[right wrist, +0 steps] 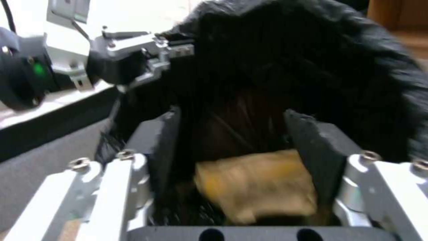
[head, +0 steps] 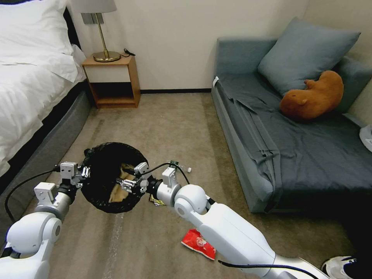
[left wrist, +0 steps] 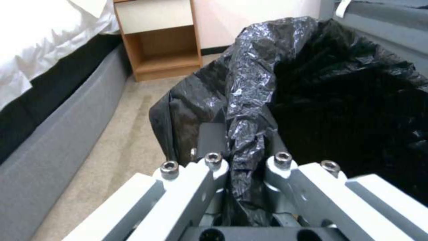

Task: Pick up the trash bin, then pick up the garbage on the floor and place it into the trash bin.

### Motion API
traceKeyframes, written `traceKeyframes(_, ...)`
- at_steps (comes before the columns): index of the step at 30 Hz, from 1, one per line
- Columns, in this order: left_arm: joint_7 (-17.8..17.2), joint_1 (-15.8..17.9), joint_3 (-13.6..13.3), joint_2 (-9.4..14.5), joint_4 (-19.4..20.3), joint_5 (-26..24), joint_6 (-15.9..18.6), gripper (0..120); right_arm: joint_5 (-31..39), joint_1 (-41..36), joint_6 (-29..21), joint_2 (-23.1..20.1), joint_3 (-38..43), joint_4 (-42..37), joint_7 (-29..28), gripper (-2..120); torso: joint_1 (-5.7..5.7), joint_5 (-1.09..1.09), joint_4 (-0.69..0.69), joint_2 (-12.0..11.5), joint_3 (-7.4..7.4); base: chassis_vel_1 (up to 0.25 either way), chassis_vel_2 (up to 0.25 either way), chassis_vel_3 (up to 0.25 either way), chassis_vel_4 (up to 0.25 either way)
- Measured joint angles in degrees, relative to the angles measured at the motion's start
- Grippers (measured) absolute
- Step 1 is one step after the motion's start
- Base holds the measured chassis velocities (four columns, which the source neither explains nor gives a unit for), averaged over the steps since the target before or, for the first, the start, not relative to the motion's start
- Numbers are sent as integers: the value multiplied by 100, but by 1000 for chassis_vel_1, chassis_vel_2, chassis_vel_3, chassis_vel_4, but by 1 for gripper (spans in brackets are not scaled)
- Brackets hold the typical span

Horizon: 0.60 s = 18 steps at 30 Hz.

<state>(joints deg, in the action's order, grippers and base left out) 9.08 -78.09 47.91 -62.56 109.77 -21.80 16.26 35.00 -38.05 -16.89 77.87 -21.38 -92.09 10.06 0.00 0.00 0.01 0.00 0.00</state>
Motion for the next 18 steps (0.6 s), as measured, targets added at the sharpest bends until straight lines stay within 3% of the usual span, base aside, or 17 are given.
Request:
traceKeyframes(5,84,-9,123,48,-115,-1,-73,4,-253,-94,10,-286,-50,41,-4,77,0,0,0,0,0,0,0,0,0)
traceKeyframes(8,166,-42,266,65,-250,-35,-138,4,-1120,-536,204,-634,-61,565,61,93,0,0,-1,0,0,0,0,0,0)
traceKeyframes(10,204,-87,295,76,-249,-49,-139,4,-1403,-687,245,-703,-28,735,94,98,0,1,-2,0,0,0,0,0,0)
traceKeyframes(14,294,-198,360,86,-215,-69,-144,4,-2085,-1030,410,-780,138,1165,224,100,0,1,-1,0,0,0,0,0,0)
traceKeyframes(18,323,-267,419,63,-202,-69,-149,4,-2287,-1176,427,-921,195,1273,304,100,0,1,0,0,0,0,0,0,0)
